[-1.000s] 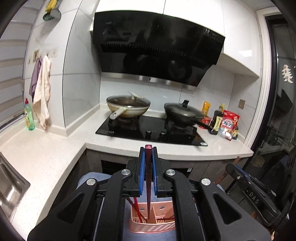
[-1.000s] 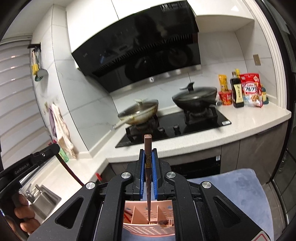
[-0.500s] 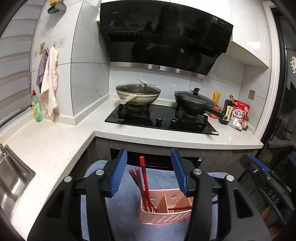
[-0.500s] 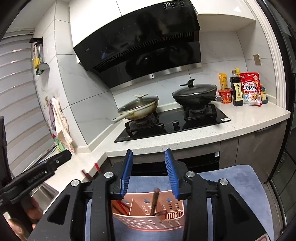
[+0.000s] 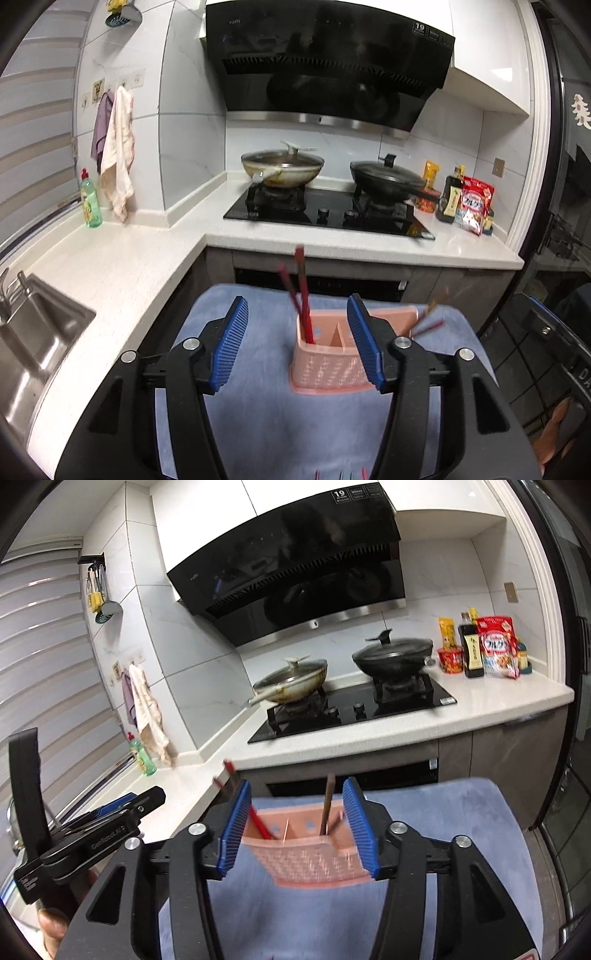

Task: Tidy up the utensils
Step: 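Move both open tools back toward the remaining chopsticks on the mat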

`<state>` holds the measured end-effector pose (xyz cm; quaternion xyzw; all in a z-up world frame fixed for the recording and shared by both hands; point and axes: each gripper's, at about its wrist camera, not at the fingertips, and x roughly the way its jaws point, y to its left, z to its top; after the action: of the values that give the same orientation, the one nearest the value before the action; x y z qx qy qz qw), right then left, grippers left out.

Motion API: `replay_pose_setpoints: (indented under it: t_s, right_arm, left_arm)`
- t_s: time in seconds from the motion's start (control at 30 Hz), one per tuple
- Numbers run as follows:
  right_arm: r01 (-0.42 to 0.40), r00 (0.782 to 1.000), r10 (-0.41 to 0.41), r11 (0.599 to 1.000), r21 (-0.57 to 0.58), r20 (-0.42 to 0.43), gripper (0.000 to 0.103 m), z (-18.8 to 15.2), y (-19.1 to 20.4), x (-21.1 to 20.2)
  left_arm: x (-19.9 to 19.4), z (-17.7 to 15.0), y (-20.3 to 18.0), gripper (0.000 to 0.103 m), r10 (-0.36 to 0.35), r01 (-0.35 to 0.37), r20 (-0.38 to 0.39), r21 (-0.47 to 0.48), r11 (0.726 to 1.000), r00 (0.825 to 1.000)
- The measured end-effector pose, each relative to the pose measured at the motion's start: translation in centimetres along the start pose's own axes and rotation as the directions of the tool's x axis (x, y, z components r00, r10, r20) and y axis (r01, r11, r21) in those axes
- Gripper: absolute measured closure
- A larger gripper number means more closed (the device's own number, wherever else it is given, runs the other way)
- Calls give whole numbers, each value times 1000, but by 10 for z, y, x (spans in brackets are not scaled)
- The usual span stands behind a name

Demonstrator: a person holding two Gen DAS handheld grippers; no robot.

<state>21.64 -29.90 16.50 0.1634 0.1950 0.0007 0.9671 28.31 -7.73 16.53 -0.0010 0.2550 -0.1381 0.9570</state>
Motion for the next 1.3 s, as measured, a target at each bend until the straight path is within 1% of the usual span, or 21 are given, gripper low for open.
replay_pose_setpoints:
  t_s: [0.13, 0.33, 0.57, 0.67, 0.8, 0.97, 1.07, 1.17, 1.2, 1.3]
  right_arm:
    - [25, 999, -26, 999, -29, -33, 52, -29, 1, -23]
    - [35, 997, -39, 998, -54, -73, 52, -67, 3, -54]
    - [55, 989, -63, 996, -68, -131, 52, -118, 2, -75]
    - [65, 981, -73, 997, -50, -177, 52, -142, -5, -78]
    - [74, 971, -77, 997, -19, -226, 52, -169, -14, -79]
    - [102, 959, -113, 993, -55, -260, 52, -204, -11, -85]
    - [114, 950, -135, 989, -90, -280, 52, -227, -6, -89]
    - [115, 943, -147, 986, -121, -299, 52, -245, -1, -92]
    - [112, 941, -146, 986, -125, -306, 52, -249, -1, -92]
    - [104, 933, -142, 986, -131, -332, 52, -264, 3, -94]
  left_arm:
    - [-14, -29, 7, 50, 22, -21, -31, 10, 1000, 999]
    - [-30, -77, 19, 49, 6, -9, -105, -24, 1000, 994]
    - [-48, -135, 24, 48, 22, -25, -158, -15, 1000, 987]
    - [-53, -161, 24, 47, 41, -41, -180, 4, 999, 983]
    - [-56, -194, 23, 47, 31, -29, -228, 14, 999, 973]
    - [-58, -228, 24, 47, 33, -33, -269, 5, 999, 963]
    - [-59, -242, 24, 47, 30, -31, -292, -1, 1000, 956]
    - [-61, -259, 24, 44, 39, -38, -315, 10, 999, 948]
    - [-61, -262, 23, 42, 42, -40, -319, 11, 999, 947]
    - [-65, -274, 23, 40, 42, -40, -327, 12, 999, 944]
